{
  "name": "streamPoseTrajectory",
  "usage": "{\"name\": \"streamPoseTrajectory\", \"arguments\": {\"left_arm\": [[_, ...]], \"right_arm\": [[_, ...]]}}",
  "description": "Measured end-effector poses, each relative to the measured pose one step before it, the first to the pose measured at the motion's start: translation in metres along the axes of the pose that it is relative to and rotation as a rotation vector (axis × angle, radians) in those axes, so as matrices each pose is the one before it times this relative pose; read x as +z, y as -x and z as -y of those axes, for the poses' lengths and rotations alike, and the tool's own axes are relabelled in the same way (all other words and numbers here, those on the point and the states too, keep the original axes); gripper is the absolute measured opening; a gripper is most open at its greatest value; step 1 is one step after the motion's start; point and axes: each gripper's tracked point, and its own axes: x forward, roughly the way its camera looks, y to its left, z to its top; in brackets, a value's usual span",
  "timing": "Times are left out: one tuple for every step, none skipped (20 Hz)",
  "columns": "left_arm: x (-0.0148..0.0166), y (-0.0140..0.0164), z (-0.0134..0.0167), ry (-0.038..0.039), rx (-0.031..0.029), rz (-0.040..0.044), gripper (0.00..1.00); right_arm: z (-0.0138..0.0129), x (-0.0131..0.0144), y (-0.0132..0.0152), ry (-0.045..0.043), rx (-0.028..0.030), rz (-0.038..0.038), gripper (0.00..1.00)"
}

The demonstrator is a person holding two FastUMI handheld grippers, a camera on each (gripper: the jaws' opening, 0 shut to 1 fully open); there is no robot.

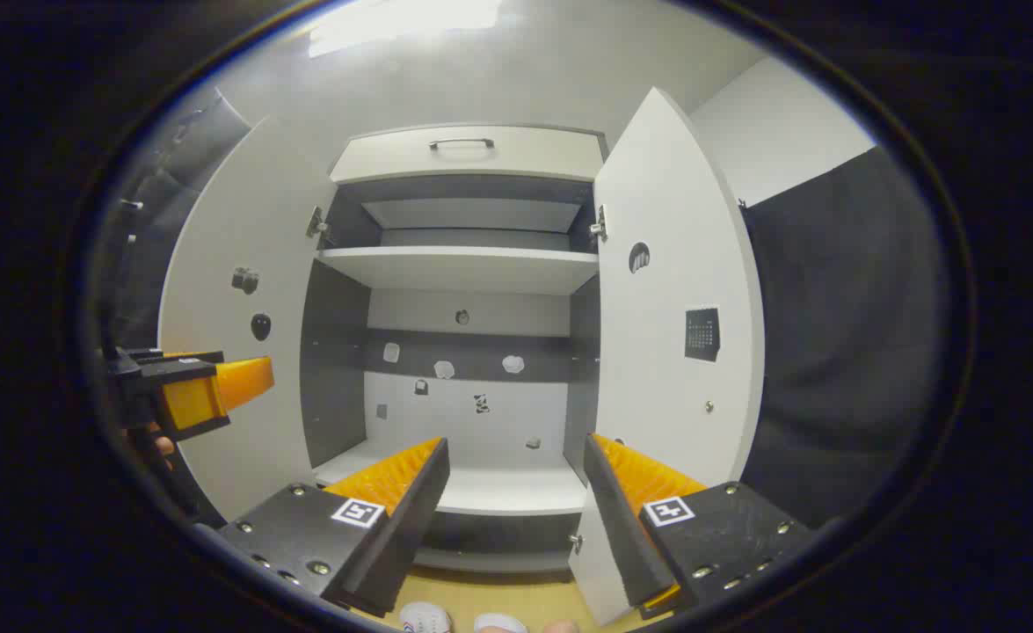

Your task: Grab one shoe with the right hand and put it into the shoe cabinet, grab the other shoe with the left hand and put it into the shoe cabinet; then close the right door with the right hand and the left door with the left hand.

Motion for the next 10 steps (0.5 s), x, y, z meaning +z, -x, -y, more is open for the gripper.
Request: {"name": "streamPoseTrajectory", "arguments": {"left_arm": [[-0.00053, -0.00057, -0.00141, 0.00085, 0.00199, -0.00232, 0.96], [-0.00094, -0.00059, -0.00123, -0.0002, 0.00258, -0.00135, 0.99], [-0.00032, -0.00096, -0.00185, 0.00025, 0.00263, -0.00109, 0.96], [-0.00042, -0.00108, -0.00112, 0.00096, 0.00195, -0.00188, 0.99], [-0.00035, -0.00057, -0.00154, 0.00207, 0.00188, -0.00268, 0.99], [-0.00056, -0.00099, -0.00106, 0.00248, 0.00017, -0.00079, 0.99], [0.00043, -0.00102, -0.00139, 0.00174, 0.00132, 0.00122, 0.96], [-0.0002, -0.00079, -0.00152, -0.00037, 0.00272, -0.00005, 0.96], [0.00073, -0.00082, -0.00161, -0.00138, 0.00294, 0.00012, 0.96], [0.0001, -0.00044, -0.00204, -0.00127, 0.00324, 0.0011, 0.95]], "right_arm": [[0.00022, 0.00006, -0.00069, -0.00011, -0.00135, -0.00233, 0.92], [0.00066, -0.00015, -0.00132, -0.00148, -0.00069, 0.00138, 0.92], [0.00017, 0.00006, -0.00096, -0.00147, -0.00198, 0.00088, 0.92], [0.00151, -0.00166, -0.00069, 0.00011, -0.00161, -0.00174, 0.92], [0.00047, -0.00283, -0.00114, 0.00326, -0.00379, -0.00765, 0.94], [-0.00024, -0.00356, -0.00059, 0.00249, -0.00095, -0.00647, 0.92], [-0.00061, -0.00359, -0.00121, 0.00174, 0.00019, -0.00783, 0.92], [-0.00045, -0.00456, -0.00056, -0.00055, 0.00257, -0.00862, 0.92], [-0.00128, -0.00616, -0.00183, -0.00149, 0.00334, -0.01402, 0.92], [-0.00106, -0.01028, -0.00122, 0.00048, 0.00237, -0.02408, 0.92]]}}
